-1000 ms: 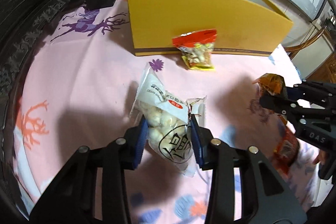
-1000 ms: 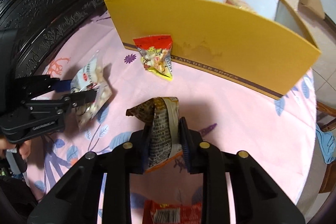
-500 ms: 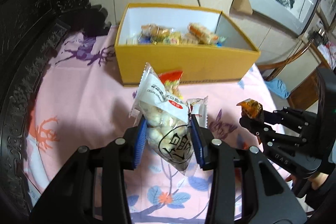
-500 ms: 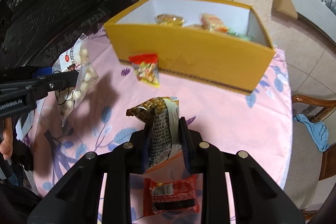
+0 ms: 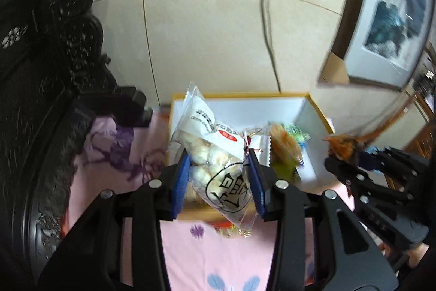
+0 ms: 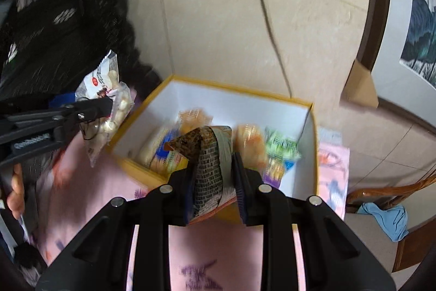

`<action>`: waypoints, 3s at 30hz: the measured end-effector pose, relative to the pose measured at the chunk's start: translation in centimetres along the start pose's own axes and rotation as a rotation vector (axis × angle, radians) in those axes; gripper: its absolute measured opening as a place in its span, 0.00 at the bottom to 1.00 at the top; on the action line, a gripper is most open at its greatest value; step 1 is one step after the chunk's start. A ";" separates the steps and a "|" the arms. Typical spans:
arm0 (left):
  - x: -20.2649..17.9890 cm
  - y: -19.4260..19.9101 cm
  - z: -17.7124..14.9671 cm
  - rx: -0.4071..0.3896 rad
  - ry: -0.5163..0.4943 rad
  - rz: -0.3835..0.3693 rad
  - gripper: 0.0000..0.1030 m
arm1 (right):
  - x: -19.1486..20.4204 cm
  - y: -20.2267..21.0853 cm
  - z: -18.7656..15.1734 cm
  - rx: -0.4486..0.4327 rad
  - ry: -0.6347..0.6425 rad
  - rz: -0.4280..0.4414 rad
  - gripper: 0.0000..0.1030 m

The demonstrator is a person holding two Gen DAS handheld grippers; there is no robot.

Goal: Organize snacks
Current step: 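Carry the white bun packet and striped packet into the box and open both tools, then grasp the red-orange snack bag with the left tool while the right tool grasps the red packet, then carry the red-orange bag and red packet into the box and open both tools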

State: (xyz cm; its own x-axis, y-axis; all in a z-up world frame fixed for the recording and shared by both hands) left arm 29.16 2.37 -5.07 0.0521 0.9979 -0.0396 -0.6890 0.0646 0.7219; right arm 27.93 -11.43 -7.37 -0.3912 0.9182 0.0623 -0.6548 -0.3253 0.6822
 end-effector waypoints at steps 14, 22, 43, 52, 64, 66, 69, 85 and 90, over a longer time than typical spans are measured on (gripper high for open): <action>0.8 -2.4 3.6 -0.009 0.024 -0.002 0.98 | -4.1 -0.6 3.5 -0.049 -0.013 -0.104 0.79; 0.4 -0.1 -0.7 0.004 0.002 -0.032 0.98 | -2.8 1.7 -1.9 0.034 0.020 0.010 0.79; 0.8 1.8 -21.7 0.293 0.087 -0.070 0.98 | 1.6 1.2 -27.7 0.412 -0.099 0.095 0.80; 0.6 -0.7 -20.9 0.286 0.098 -0.063 0.98 | 1.3 0.6 -27.9 0.362 -0.082 0.034 0.50; -2.2 -9.6 -17.3 0.211 0.167 0.015 0.98 | 2.1 0.5 -28.6 0.350 0.003 0.011 0.61; -2.4 -11.1 -17.3 0.216 0.157 0.033 0.97 | 2.5 0.4 -28.7 0.345 0.018 0.015 0.69; -2.3 -12.8 -17.6 0.249 0.184 0.043 0.56 | 3.1 0.2 -28.9 0.346 0.047 0.005 0.75; -2.7 -13.6 -16.8 0.215 0.140 0.033 0.35 | 1.7 0.0 -28.1 0.299 -0.031 -0.011 0.49; -3.3 -11.4 -16.0 0.177 0.109 0.015 0.34 | 0.9 0.4 -27.7 0.286 -0.054 -0.017 0.48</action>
State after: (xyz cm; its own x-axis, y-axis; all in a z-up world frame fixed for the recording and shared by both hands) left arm 25.26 -1.45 -24.25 -0.0419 0.9945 -0.0956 -0.5512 0.0568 0.8325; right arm 9.43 -17.02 -27.22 -0.3420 0.9361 0.0822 -0.4495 -0.2397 0.8605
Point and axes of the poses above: each gripper's, at about its wrist camera, not at the fingertips, and y roughly against the way its jaws point, x to its left, z to its top, the point moved 5 cm from there along -y, roughly the way its jaws point, and after that the axes turned 1 degree about -y, right-handed, at the moved point
